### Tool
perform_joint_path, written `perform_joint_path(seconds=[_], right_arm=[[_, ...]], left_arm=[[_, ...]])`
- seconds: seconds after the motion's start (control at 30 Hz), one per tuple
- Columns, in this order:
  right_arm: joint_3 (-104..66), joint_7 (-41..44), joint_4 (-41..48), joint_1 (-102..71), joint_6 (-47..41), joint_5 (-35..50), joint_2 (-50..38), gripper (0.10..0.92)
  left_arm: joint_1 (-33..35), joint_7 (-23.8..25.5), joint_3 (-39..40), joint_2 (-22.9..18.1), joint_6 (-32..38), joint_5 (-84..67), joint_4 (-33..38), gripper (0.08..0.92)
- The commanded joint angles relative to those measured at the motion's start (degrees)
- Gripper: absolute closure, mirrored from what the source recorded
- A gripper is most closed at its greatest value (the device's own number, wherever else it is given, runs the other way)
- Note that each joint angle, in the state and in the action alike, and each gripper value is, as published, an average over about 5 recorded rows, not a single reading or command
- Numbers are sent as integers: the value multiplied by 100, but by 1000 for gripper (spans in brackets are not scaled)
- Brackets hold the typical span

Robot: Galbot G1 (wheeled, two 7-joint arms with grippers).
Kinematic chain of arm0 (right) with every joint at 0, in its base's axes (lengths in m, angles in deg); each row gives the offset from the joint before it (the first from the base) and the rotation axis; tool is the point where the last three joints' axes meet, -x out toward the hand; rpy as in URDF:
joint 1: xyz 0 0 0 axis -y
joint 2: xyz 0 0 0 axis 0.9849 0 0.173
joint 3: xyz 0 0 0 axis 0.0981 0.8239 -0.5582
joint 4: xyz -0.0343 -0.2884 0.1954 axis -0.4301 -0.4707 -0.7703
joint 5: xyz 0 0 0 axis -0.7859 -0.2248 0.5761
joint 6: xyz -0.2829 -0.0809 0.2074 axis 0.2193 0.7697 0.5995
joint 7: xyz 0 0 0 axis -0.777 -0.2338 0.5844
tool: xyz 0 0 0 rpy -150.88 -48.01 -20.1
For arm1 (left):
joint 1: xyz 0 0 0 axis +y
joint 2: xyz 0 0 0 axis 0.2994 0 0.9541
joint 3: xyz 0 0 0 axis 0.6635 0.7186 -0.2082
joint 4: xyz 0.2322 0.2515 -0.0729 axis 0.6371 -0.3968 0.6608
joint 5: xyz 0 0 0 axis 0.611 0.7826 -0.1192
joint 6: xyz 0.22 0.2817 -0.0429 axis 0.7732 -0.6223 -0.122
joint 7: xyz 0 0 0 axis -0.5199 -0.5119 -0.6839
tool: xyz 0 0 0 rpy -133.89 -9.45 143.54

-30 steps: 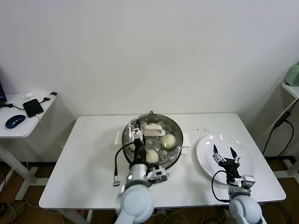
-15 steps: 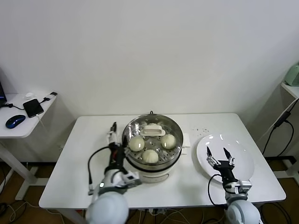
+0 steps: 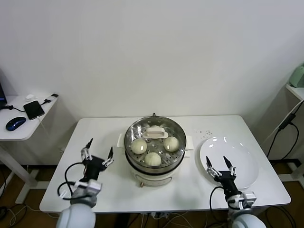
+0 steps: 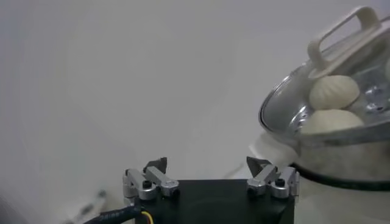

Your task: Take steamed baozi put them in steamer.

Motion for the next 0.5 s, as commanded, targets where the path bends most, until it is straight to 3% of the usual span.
perform_joint_path(seconds=[0.03,0.23,0.5], right_arm=[[104,-284,-563,-765,-43,36,-329,203],[-98,-6,-765,-990,-13,-261,-393,203],[-191,57,-1174,-1240,-104,-386,-353,203]], left_arm=[[1177,-345,-502,16,797,-2945,-414,177],[1671,-287,-267,42,-62,-3340,-91,177],[1970,-234,-198,28,-152,-3287,320,177]])
